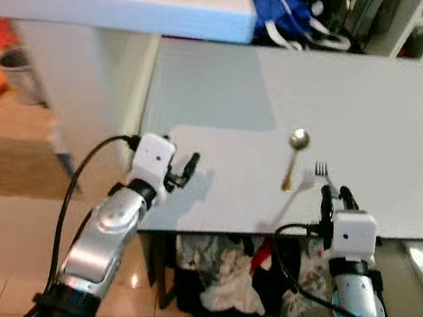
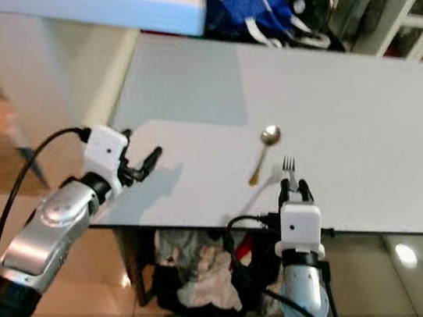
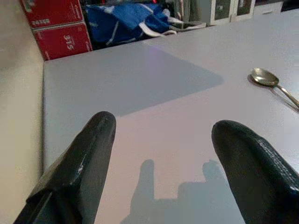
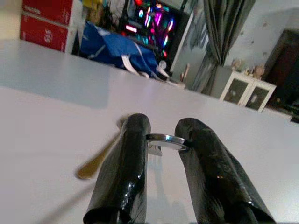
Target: Setting the table
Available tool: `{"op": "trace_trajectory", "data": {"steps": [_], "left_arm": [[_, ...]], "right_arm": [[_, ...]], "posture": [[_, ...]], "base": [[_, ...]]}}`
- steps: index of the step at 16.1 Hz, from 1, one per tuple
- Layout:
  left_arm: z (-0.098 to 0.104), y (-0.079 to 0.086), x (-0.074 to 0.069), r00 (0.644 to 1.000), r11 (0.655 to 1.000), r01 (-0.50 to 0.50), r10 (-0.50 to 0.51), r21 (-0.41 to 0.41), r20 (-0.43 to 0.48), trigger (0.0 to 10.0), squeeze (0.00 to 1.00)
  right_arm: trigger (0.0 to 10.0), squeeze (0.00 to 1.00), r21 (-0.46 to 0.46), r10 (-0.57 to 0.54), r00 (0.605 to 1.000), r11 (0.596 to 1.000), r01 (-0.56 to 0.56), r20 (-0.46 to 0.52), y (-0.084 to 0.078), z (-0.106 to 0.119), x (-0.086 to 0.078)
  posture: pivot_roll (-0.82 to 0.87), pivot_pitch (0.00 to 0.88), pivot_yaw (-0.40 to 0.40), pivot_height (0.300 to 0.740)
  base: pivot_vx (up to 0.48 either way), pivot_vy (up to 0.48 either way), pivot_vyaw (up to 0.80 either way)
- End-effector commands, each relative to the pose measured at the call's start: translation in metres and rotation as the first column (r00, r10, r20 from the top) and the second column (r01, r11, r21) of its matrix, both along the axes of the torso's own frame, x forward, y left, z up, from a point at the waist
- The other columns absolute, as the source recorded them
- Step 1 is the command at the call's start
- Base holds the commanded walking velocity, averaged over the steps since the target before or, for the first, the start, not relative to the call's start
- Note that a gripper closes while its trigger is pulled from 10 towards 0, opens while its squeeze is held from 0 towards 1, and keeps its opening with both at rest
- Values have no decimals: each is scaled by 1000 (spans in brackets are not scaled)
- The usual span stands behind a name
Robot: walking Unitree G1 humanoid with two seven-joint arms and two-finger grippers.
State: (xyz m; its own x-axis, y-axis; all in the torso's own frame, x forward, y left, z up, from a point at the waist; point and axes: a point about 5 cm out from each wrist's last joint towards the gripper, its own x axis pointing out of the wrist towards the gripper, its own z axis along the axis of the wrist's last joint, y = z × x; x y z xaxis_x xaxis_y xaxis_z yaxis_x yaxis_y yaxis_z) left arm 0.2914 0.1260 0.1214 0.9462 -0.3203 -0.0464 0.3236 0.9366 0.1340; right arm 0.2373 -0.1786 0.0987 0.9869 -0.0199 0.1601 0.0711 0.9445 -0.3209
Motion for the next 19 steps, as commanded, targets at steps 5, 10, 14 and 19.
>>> {"op": "trace_trajectory", "data": {"steps": [5, 10, 14, 19], "left_arm": [[6, -1, 2, 1000, 999, 9, -10, 31, 24, 10000, 0], [7, -1, 2, 1000, 1000, 13, -14, 24, 23, 10000, 0], [9, -1, 2, 999, 1000, 2, -3, 21, 34, 10000, 0], [12, -8, 0, 997, 999, 33, -36, 38, 62, 10000, 0]], "right_arm": [[0, 0, 0, -13, 1000, 1000, 13, 22, -1, 4, 4], [0, 0, -4, -22, 1000, 1000, 22, 12, -2, 3, 4], [0, 0, -4, -20, 1000, 1000, 20, 19, -2, 4, 4], [0, 0, -13, -10, 1000, 1000, 10, 28, 0, 5, 3]], "posture": [[6, 1, 35, 740], [6, 6, 36, 740], [6, 7, 36, 740], [6, 8, 35, 740]], "base": [[284, 0, 0], [0, 0, -574], [0, 0, 0], [359, 0, 0]]}}
